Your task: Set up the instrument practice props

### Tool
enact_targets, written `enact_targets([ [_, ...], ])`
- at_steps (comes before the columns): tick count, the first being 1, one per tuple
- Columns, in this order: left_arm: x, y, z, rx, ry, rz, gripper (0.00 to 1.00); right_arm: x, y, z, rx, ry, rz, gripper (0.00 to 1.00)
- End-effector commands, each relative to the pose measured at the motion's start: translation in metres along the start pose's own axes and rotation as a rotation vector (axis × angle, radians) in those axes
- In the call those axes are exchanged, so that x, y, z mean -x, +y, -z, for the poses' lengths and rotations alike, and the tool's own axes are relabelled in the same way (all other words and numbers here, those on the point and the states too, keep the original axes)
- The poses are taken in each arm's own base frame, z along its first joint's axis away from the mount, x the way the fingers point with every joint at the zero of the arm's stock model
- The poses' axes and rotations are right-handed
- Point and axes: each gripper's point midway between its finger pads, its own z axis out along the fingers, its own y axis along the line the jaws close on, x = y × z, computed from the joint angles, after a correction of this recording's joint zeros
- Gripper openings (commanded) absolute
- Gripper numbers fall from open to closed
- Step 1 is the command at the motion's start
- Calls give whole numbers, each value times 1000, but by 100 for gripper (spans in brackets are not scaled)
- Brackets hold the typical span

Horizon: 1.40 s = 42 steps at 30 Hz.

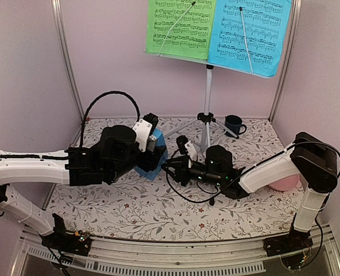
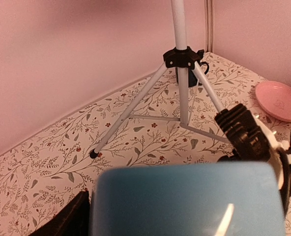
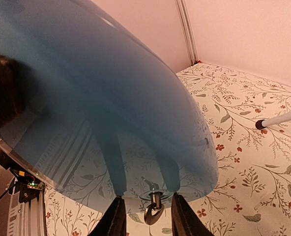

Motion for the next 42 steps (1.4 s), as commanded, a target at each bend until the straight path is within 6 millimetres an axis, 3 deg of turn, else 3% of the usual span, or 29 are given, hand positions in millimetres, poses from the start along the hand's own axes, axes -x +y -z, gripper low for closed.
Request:
enact_targets([
  [1, 44, 1, 16, -24, -140, 81, 2, 3, 0, -6, -10, -2, -3, 30],
  [8, 47, 5, 22, -26, -166, 95, 2, -1, -3, -7, -25, 12, -15, 20],
  [13, 51, 1, 27, -66, -194, 91, 2, 5, -4, -6, -22, 1, -39, 0],
  [20, 52, 3, 38, -89, -249, 53, 1, 28, 2, 2, 51, -37, -104, 0],
  [29, 51, 1, 50, -122, -321, -1, 1, 77, -12, 14, 118, -119, -301, 0],
  [42, 48, -11, 84, -196, -459, -115, 0, 91, -15, 20, 252, -132, -492, 0],
])
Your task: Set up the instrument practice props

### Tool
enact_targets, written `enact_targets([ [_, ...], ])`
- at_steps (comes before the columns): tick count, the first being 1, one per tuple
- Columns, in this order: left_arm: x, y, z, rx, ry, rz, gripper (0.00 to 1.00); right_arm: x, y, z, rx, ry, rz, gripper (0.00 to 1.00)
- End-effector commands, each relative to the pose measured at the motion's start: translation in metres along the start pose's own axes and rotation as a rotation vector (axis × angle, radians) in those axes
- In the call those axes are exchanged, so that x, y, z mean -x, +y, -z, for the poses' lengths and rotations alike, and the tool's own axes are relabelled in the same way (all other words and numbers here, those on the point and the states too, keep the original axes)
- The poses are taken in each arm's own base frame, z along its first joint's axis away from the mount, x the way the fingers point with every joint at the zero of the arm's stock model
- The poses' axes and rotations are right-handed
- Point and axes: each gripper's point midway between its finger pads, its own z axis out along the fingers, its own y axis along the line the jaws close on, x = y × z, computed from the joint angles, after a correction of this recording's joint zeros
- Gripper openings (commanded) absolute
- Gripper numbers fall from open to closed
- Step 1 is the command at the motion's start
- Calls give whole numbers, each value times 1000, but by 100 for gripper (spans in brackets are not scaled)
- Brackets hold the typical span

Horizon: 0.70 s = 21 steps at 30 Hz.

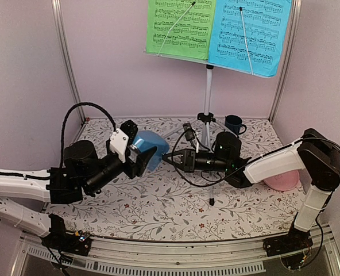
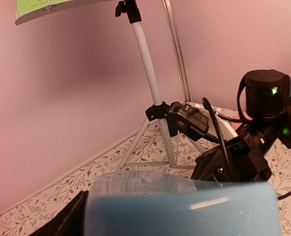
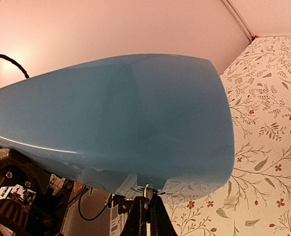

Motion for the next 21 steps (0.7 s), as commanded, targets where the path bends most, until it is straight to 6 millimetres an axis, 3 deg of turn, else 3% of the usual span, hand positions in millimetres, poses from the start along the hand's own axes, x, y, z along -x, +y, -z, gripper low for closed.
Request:
enact_targets([
  [1, 32, -11, 17, -65, -132, 0, 0, 53, -10, 12, 2, -155, -45, 0],
  [6, 25, -5, 3, -6, -72, 44, 0, 36, -10, 12, 29, -91, -28, 4],
  [8, 19, 0, -8, 12, -29, 72, 0, 26, -7, 16, 38, -60, 7, 16],
  [11, 7, 1, -24, 8, 34, 112, 0, 8, -2, 25, 67, 3, 43, 47],
  [14, -6, 1, -36, -13, 79, 152, 2, -8, 1, 38, 61, 44, 65, 68],
  [18, -21, 7, -50, -25, 126, 209, 2, -23, -5, 54, -17, 84, 100, 85],
  [21, -34, 9, -62, -37, 167, 237, 2, -25, -13, 64, -99, 100, 149, 87],
])
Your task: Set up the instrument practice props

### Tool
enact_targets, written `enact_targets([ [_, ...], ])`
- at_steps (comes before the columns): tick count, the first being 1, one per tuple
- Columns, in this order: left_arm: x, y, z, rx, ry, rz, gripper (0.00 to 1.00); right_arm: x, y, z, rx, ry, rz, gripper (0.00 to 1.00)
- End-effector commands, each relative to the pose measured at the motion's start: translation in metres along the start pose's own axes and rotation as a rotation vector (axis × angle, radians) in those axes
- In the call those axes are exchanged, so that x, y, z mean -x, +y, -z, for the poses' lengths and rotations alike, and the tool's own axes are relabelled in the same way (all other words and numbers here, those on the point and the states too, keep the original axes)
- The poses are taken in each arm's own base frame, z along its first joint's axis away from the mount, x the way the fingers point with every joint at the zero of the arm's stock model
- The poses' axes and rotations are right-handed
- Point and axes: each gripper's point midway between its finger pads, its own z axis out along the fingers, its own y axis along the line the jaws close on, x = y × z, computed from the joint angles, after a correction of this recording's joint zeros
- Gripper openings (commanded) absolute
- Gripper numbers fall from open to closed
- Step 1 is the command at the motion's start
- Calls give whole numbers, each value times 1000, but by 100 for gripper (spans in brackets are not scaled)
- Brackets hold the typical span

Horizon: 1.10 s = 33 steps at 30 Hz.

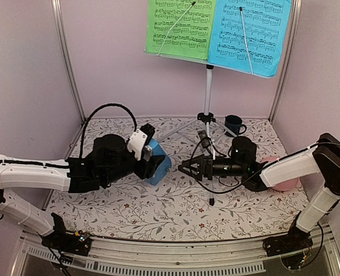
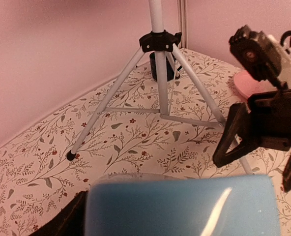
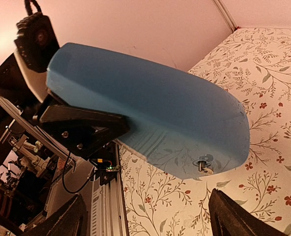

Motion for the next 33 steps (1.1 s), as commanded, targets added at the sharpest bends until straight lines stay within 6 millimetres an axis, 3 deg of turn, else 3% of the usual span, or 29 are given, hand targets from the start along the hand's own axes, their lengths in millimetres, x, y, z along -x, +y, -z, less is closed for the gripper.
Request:
enact_targets([
  [1, 38, 8, -13, -36, -79, 128, 2, 0, -3, 15, -104, 18, 111, 87],
  [11, 9, -11, -56, -121, 19, 139, 1, 26, -10, 42, -316, -19, 300, 92],
  [22, -25, -33, -101, -187, 154, 148, 5, 43, -3, 47, -348, -37, 370, 96],
  [30, -30, -44, -112, -227, 169, 149, 18, 45, -10, 48, -380, -41, 390, 96],
  [33, -35, -46, -115, -239, 184, 153, 28, 48, -11, 46, -386, -42, 397, 96],
])
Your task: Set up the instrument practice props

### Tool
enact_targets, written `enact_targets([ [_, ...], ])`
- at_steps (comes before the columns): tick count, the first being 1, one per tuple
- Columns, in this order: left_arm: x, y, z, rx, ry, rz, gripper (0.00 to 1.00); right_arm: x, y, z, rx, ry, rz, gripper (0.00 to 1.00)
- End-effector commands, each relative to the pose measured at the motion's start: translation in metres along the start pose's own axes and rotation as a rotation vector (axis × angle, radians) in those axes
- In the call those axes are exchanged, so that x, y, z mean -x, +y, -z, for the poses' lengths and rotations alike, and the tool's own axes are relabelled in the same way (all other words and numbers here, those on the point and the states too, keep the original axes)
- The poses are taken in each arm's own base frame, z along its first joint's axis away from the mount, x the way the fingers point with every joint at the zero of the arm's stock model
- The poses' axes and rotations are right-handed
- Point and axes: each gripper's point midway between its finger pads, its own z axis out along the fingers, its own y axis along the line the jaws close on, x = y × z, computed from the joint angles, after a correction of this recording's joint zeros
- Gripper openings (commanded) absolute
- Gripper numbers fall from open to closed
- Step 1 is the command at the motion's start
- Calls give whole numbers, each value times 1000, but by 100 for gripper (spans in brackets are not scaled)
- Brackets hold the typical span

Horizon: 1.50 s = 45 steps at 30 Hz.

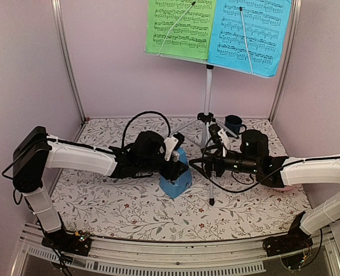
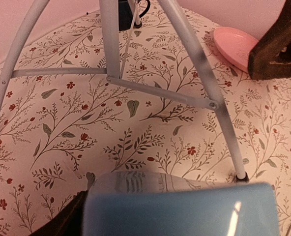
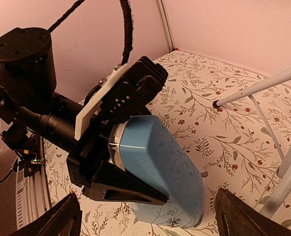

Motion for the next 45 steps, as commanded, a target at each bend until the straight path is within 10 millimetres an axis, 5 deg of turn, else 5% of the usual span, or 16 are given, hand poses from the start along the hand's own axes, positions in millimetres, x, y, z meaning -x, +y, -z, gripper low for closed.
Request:
enact_targets([
  [1, 35, -3, 0, -38, -94, 19, 33, 21, -1, -1, -18, -42, 35, 96],
  [10, 53, 1, 33, -31, -197, 17, 83, 33, -1, -8, -6, -56, 28, 97],
  [16, 69, -1, 63, -65, -291, 4, 95, 43, 0, -13, 20, -65, -3, 97],
  [26, 57, 3, 122, -89, -453, -25, 90, 64, -6, -28, 35, -56, -81, 93],
  [32, 39, -3, 113, -129, -491, -95, 83, 56, 1, -52, 113, 21, -197, 84],
  [45, 42, -4, 79, -112, -496, -141, 70, 18, 0, -75, 167, 135, -363, 73],
])
